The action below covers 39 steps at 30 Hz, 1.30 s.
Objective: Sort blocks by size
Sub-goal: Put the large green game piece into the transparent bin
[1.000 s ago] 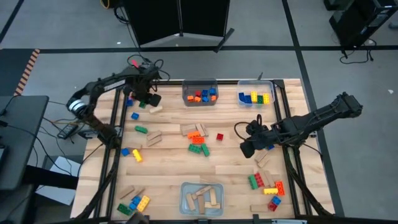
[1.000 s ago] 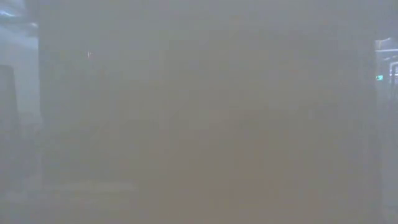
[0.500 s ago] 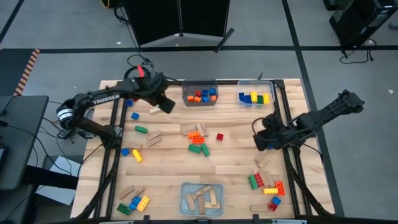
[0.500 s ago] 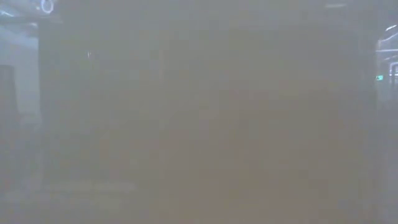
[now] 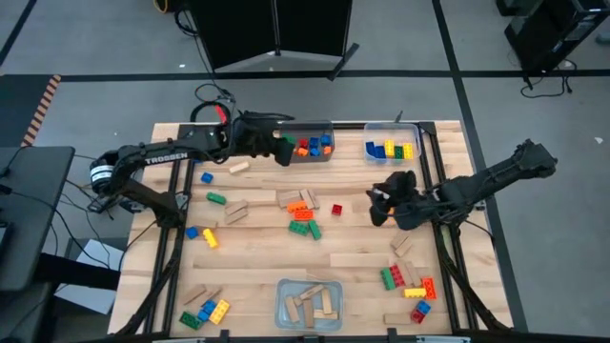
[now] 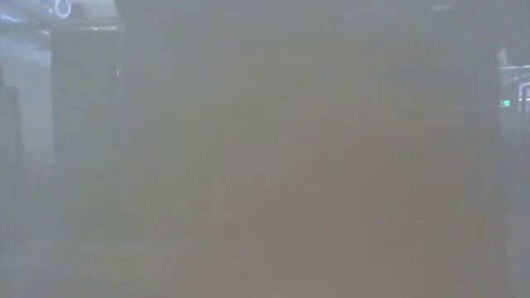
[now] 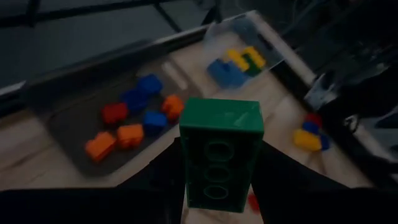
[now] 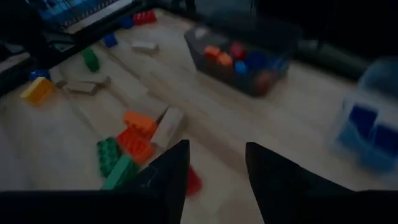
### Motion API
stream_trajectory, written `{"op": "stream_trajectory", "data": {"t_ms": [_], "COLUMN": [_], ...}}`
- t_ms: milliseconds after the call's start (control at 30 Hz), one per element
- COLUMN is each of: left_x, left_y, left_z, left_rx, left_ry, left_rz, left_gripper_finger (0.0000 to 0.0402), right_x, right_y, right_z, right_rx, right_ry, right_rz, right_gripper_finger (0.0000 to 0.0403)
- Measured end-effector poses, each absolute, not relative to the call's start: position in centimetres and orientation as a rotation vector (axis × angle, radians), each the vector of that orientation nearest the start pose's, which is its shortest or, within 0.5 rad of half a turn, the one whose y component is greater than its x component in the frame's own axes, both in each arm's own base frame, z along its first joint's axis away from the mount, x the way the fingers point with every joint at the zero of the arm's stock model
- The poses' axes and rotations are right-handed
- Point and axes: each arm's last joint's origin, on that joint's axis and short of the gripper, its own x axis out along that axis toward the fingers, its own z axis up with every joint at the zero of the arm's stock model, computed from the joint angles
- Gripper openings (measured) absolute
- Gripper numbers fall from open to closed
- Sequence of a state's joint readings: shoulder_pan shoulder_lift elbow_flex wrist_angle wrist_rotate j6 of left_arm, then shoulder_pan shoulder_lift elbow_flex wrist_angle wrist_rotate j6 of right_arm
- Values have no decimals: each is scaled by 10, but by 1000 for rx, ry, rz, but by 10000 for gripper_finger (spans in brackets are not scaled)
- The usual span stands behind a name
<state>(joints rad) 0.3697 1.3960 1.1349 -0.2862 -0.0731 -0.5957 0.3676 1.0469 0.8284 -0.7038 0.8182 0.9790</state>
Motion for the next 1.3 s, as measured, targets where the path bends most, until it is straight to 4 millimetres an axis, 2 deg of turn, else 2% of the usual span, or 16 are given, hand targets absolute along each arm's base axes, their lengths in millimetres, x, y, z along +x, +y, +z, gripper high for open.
{"op": "stream_trajectory", "data": {"t_ms": [233, 567, 900, 1067, 1300], "left_x": [307, 376, 433, 450, 455], "left_y": [104, 100, 98, 101, 102], "left_z": [313, 336, 335, 327, 328], "left_rx": [-628, -508, -442, -453, -456], "left_ry": [338, 306, 304, 314, 281], "left_rz": [513, 419, 338, 297, 271], "left_gripper_finger": [155, 155, 156, 156, 157], "right_x": [215, 232, 239, 242, 243], "right_y": [41, 37, 21, 14, 3], "right_z": [265, 264, 266, 270, 271], "right_rx": [278, 90, 4, -10, -2], "right_ry": [409, 427, 395, 375, 365], "right_rz": [-784, -753, -858, -878, -922], "right_gripper_finger": [195, 238, 244, 244, 232]}}
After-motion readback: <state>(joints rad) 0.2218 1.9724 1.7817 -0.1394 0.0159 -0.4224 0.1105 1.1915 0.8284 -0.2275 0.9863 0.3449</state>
